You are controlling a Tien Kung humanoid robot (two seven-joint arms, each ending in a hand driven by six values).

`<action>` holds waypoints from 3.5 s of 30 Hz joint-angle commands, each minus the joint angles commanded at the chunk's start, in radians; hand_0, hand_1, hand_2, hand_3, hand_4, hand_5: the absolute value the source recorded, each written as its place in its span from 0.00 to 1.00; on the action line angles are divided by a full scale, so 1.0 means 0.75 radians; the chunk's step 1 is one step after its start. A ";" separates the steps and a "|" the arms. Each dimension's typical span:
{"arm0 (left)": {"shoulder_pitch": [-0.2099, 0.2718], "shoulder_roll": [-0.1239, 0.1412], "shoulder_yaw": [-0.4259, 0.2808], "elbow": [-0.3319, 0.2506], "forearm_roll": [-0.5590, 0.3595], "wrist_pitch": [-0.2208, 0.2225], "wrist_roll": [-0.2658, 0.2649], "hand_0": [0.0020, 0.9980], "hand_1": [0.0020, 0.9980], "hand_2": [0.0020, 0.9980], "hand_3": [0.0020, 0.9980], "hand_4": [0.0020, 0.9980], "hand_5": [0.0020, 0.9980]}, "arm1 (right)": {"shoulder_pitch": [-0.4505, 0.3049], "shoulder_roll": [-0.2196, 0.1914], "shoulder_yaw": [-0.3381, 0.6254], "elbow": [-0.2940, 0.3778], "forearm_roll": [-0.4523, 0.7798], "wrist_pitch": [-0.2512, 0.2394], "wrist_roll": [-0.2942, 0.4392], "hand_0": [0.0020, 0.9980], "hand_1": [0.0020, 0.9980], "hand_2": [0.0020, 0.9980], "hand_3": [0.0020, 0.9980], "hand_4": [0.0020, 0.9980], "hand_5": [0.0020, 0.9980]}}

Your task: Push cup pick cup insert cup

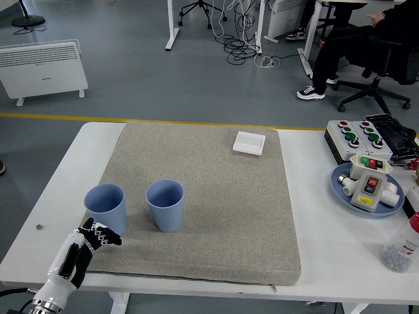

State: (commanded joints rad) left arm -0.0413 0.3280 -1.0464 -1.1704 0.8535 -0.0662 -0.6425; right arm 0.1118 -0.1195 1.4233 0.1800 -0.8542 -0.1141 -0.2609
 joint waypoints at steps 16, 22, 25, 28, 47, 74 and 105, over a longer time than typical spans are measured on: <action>-0.067 0.016 0.032 0.078 0.097 0.004 0.037 0.47 0.47 0.46 0.43 0.56 1.00 | -0.014 0.003 -0.002 0.000 0.006 -0.002 0.000 0.75 0.61 0.59 0.58 0.10 0.57; -0.088 0.021 0.027 0.096 0.116 0.007 0.043 0.47 0.48 0.46 0.43 0.56 1.00 | -0.017 0.004 -0.001 0.000 0.008 -0.002 0.002 0.75 0.61 0.59 0.58 0.10 0.57; -0.095 0.022 0.023 0.102 0.118 0.007 0.043 0.47 0.48 0.46 0.43 0.57 1.00 | -0.019 0.004 -0.001 0.000 0.007 -0.002 0.002 0.75 0.61 0.59 0.58 0.10 0.57; -0.101 0.023 0.025 0.113 0.121 0.007 0.044 0.47 0.48 0.46 0.43 0.57 1.00 | -0.020 0.004 -0.001 0.000 0.005 -0.001 0.002 0.75 0.61 0.59 0.58 0.10 0.57; -0.161 0.018 0.021 0.196 0.136 0.008 0.039 0.51 0.49 0.47 0.43 0.57 1.00 | -0.009 0.006 -0.003 0.000 0.011 -0.001 0.003 0.75 0.61 0.59 0.58 0.11 0.57; -0.261 0.007 0.041 0.287 0.097 0.001 0.036 0.54 0.51 0.48 0.44 0.57 1.00 | -0.003 0.011 -0.007 0.000 0.013 -0.001 0.002 0.75 0.61 0.59 0.58 0.11 0.57; -0.414 -0.021 0.157 0.462 0.014 -0.020 0.022 0.56 0.54 0.50 0.44 0.56 1.00 | -0.007 0.013 -0.010 0.000 0.012 -0.001 0.000 0.75 0.61 0.59 0.58 0.10 0.57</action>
State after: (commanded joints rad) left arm -0.3520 0.3121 -0.9290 -0.8242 0.8637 -0.0816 -0.6258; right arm 0.1064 -0.1097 1.4159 0.1800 -0.8449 -0.1148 -0.2607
